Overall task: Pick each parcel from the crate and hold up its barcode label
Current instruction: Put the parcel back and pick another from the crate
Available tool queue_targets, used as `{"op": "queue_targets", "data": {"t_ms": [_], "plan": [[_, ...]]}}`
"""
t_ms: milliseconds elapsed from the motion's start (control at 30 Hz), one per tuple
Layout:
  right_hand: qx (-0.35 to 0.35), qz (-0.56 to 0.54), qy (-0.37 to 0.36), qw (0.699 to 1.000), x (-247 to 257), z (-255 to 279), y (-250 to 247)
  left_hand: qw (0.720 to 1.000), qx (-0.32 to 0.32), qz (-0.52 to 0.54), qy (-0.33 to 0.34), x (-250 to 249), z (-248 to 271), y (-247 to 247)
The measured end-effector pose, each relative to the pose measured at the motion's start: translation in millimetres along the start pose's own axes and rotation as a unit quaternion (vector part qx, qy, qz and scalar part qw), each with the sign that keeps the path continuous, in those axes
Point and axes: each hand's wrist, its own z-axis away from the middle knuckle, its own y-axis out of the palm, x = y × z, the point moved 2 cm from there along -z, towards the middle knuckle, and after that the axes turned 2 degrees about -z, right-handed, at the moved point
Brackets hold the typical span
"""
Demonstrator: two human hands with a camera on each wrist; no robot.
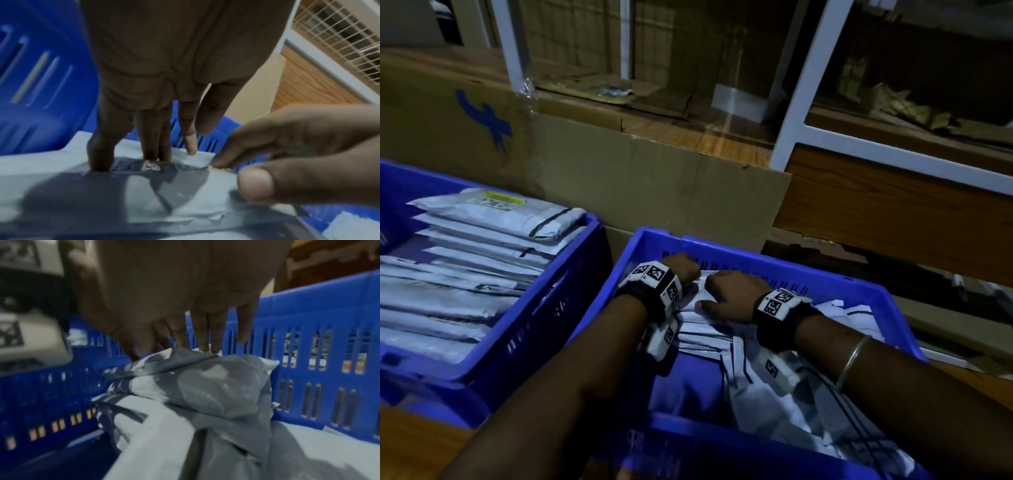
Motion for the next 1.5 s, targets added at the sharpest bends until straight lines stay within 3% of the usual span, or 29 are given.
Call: {"op": "queue_targets", "data": {"t_ms": [500, 767, 1100, 1500], "plan": [[0.021, -0.087, 0.029, 0.996, -4.9, 1.9, 4.7, 1.000, 0.006, 0.006, 0.021, 5.9, -7.5, 1.6], [-0.026, -0.190, 0.070, 0.979, -25.0, 26.2, -14.6, 0.993, -0.025, -0.108, 0.044, 0.7, -3.4, 3.3], [0.162, -0.160, 0.041, 0.973, -25.2, 85.8, -4.6, 0.984, -0.004, -0.155, 0.091, -8.9, 2.4, 5.2], [0.261, -0.127, 0.029, 0.957, 1.7, 94.8, 12.2, 0.980, -0.007, -0.155, 0.121, -14.1, 6.1, 5.3]]}}
